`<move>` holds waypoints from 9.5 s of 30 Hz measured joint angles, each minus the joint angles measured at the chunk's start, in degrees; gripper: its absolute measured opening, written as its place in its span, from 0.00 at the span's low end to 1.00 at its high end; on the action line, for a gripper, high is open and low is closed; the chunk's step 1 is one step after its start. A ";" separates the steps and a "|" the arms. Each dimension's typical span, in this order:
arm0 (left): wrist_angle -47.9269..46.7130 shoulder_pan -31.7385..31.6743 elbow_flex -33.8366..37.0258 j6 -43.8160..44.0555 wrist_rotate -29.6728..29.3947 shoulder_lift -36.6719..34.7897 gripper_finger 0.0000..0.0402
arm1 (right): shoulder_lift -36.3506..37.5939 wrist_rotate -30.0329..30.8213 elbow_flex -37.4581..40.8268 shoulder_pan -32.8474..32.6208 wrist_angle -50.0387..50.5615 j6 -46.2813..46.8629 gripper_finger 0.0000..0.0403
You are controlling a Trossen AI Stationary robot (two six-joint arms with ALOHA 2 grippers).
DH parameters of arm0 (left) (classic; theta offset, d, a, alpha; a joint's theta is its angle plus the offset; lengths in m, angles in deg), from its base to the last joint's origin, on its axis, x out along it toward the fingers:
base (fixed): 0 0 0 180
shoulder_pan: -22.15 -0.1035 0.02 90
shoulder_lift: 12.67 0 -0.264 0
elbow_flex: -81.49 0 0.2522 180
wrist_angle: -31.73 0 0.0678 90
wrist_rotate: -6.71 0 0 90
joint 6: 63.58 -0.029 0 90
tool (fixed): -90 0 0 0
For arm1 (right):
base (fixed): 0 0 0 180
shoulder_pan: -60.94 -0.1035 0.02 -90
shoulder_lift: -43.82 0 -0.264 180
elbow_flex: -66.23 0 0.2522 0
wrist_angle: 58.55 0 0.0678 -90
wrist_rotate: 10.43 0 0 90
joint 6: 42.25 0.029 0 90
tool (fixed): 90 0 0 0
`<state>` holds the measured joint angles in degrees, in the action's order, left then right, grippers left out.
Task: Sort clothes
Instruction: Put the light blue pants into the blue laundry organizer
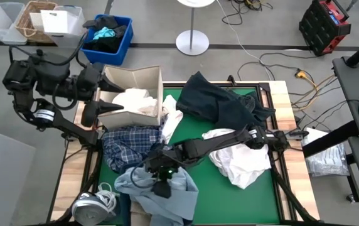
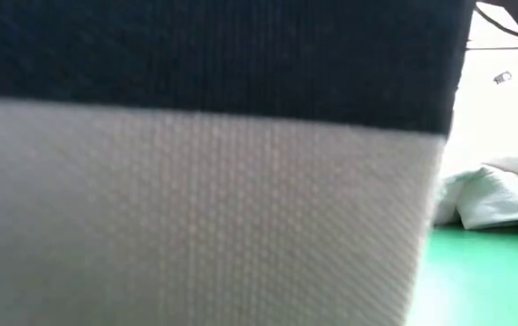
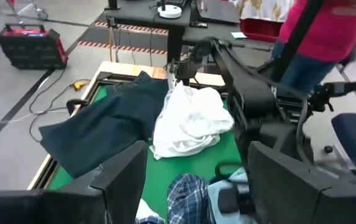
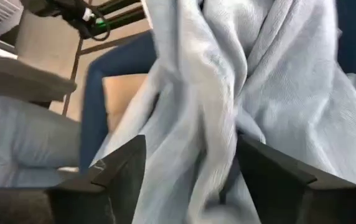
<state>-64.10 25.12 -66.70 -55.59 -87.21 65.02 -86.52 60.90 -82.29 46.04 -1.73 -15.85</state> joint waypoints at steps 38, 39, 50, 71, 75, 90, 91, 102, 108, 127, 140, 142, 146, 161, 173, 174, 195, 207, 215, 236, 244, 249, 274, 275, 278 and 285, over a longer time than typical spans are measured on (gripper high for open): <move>-3.67 19.83 7.84 28.56 -6.49 15.17 0.62 | 32.88 18.73 0.55 -1.79 25.50 -32.18 0.54; -4.77 20.05 8.06 30.01 -6.49 15.91 0.61 | 33.39 18.74 0.81 -1.98 25.40 -33.12 0.53; -5.49 22.16 8.35 32.37 4.04 22.87 0.16 | 40.34 18.78 9.53 -2.36 22.83 -35.41 0.35; -5.12 30.03 8.63 38.14 0.44 33.09 0.00 | 63.35 19.04 42.85 -2.36 2.54 -30.29 0.03; -3.30 30.12 9.73 34.26 -1.21 38.03 0.00 | 64.52 20.41 47.22 -2.36 -0.76 -28.84 0.03; 14.79 30.21 27.19 20.97 4.26 43.96 0.00 | 64.17 21.13 50.49 -2.36 -5.91 -23.20 0.03; 17.36 30.23 29.06 21.02 4.69 43.60 0.00 | 64.17 21.70 50.48 -2.36 -5.97 -22.82 0.03; 33.95 30.25 42.70 19.47 5.50 42.69 0.00 | 64.17 26.09 50.47 -2.34 -6.07 -17.46 0.03; 35.61 30.27 43.98 18.85 3.77 42.53 0.00 | 64.17 27.33 50.47 -2.34 -6.12 -15.70 0.03; 5.56 30.51 18.90 17.33 3.85 38.76 0.00 | 64.17 28.33 50.45 -2.34 -6.50 -15.27 0.03; -8.00 31.81 9.24 24.05 3.15 34.13 0.00 | 64.15 28.32 50.42 -2.36 -6.98 -15.43 0.03; -7.78 31.18 12.01 28.07 3.28 33.62 0.00 | 64.15 28.33 50.42 -2.38 -7.02 -15.43 0.03; -7.89 30.45 21.04 33.23 7.90 31.76 0.00 | 64.15 28.33 50.42 -2.36 -7.40 -15.50 0.03; 6.64 32.02 43.04 38.74 9.50 30.57 0.00 | 64.15 29.33 50.42 -2.36 -7.83 -15.93 0.03; 15.45 31.87 50.83 37.75 9.20 30.78 0.00 | 63.91 32.03 50.42 -2.34 -9.53 -15.12 0.03; 15.67 31.87 51.05 37.74 9.14 30.78 0.00 | 63.81 32.17 50.42 -2.34 -9.55 -14.99 0.03; 12.77 32.22 37.99 34.67 4.32 31.09 0.00 | 63.41 33.89 50.40 -2.34 -9.49 -13.43 0.03; 7.27 32.27 18.93 25.64 -4.28 31.09 0.00 | 63.47 34.07 50.41 -2.32 -9.47 -13.33 0.03; 23.71 31.98 17.18 -1.39 -5.60 33.04 0.00 | 63.47 35.21 50.42 -2.32 -9.47 -13.65 0.03; 34.34 25.29 25.56 -3.17 13.92 41.12 0.00 | 65.82 38.24 50.42 -2.34 -9.46 -12.83 0.03; 31.57 23.27 29.96 -0.27 2.86 41.10 0.00 | 65.81 38.40 50.42 -2.34 -9.47 -12.83 0.03; 35.29 23.85 36.35 1.02 5.47 41.12 0.00 | 65.79 38.38 50.42 -2.34 -9.47 -12.83 0.03; 20.24 25.98 17.90 1.82 6.54 39.59 0.00 | 64.57 44.81 50.95 -2.34 3.31 -2.13 0.03; 18.53 26.30 16.01 1.84 6.01 39.59 0.00 | 64.35 44.83 51.54 -2.36 5.19 -0.09 0.03; 14.30 27.68 11.27 2.20 1.39 39.50 0.00 | 63.03 43.16 54.59 -3.62 6.51 4.11 0.03; 5.22 31.01 2.78 10.07 -6.20 39.48 0.00 | 58.56 40.66 62.63 -9.21 -2.17 10.00 0.03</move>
<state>-58.88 56.13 -63.91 -45.52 -93.41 104.50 -27.96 101.56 -19.67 36.83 -3.91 -5.86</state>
